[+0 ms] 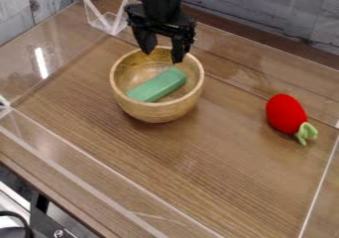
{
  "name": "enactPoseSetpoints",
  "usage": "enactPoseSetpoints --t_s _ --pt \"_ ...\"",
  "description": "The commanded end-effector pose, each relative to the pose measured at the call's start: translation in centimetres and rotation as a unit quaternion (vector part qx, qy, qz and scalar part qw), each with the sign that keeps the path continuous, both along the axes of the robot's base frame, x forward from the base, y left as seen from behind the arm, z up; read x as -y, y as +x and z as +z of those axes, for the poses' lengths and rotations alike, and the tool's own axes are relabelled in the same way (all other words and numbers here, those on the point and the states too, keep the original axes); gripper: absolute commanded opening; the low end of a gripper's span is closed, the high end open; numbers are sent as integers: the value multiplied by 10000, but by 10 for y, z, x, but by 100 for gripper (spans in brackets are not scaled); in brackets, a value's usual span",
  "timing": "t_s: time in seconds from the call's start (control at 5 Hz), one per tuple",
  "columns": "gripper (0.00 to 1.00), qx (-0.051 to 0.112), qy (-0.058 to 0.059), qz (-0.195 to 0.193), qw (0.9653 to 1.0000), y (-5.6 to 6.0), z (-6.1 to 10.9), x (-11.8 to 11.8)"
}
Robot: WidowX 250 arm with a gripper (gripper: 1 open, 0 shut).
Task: Put the green object in the brown bowl
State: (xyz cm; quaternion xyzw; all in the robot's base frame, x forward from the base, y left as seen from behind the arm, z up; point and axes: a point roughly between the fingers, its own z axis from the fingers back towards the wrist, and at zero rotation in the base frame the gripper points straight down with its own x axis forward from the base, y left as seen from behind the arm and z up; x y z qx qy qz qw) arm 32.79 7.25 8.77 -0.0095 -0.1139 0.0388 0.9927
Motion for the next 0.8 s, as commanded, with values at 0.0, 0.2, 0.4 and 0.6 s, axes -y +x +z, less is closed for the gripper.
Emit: enactPoseSetpoints --t_s 0.0,0.2,0.4,0.6 --pt "100 427 76 -126 9990 9 33 3" --pt "100 439 73 83 9990 8 40 4" --pt "100 443 70 278 9986 7 45 6" --pt "100 451 76 452 9979 6 50 9"
